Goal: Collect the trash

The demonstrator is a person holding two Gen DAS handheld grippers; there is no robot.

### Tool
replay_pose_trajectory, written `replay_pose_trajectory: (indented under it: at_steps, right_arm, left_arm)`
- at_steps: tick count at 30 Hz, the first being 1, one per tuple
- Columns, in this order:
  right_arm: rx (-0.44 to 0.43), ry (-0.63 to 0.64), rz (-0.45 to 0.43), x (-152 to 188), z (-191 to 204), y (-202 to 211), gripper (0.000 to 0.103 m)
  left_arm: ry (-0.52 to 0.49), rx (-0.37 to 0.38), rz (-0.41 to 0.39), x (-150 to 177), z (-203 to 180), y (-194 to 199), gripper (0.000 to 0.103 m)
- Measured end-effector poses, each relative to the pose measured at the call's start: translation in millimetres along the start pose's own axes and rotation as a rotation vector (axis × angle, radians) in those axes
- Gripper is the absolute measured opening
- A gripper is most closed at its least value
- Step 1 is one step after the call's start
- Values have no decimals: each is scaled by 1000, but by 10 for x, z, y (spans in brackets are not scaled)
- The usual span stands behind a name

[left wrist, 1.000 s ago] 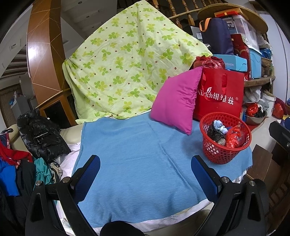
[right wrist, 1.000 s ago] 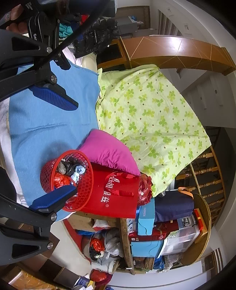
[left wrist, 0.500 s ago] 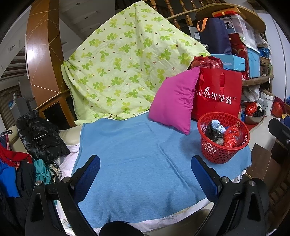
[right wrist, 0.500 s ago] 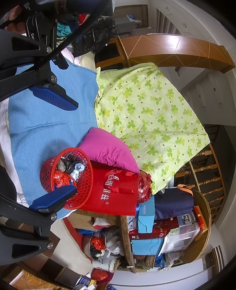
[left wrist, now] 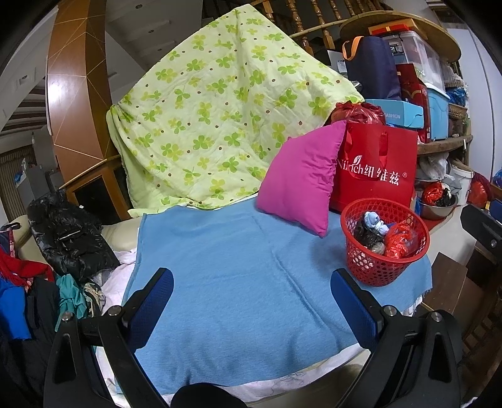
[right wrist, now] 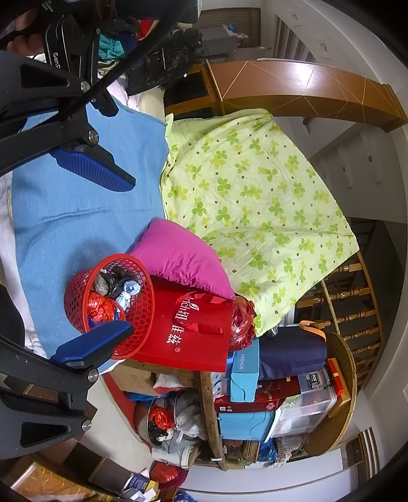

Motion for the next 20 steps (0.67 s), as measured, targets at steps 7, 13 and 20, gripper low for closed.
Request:
replay_pose_trajectory:
  at_steps: [7,13,20]
  right_arm:
    - [1,2,0,3,1,-10,87]
    - [7,6,0,8,3,-38,87]
    - [16,25,20,-51,26,-360,87]
  left_arm:
    - [2,4,1,8,-4,0,100]
    - [5,12,7,11,-9,-47,100]
    - [34,41,26,-14,160,-339,100]
Point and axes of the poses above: each gripper's, at about its wrist camera, not at the fingertips, and y roughly against the way its jaws point, z to its left, x to its underside, the point moved 9 cm from there along -y, roughly the way its jaws point, and after that the axes turned 8 degrees about x, right-handed, at the moved point
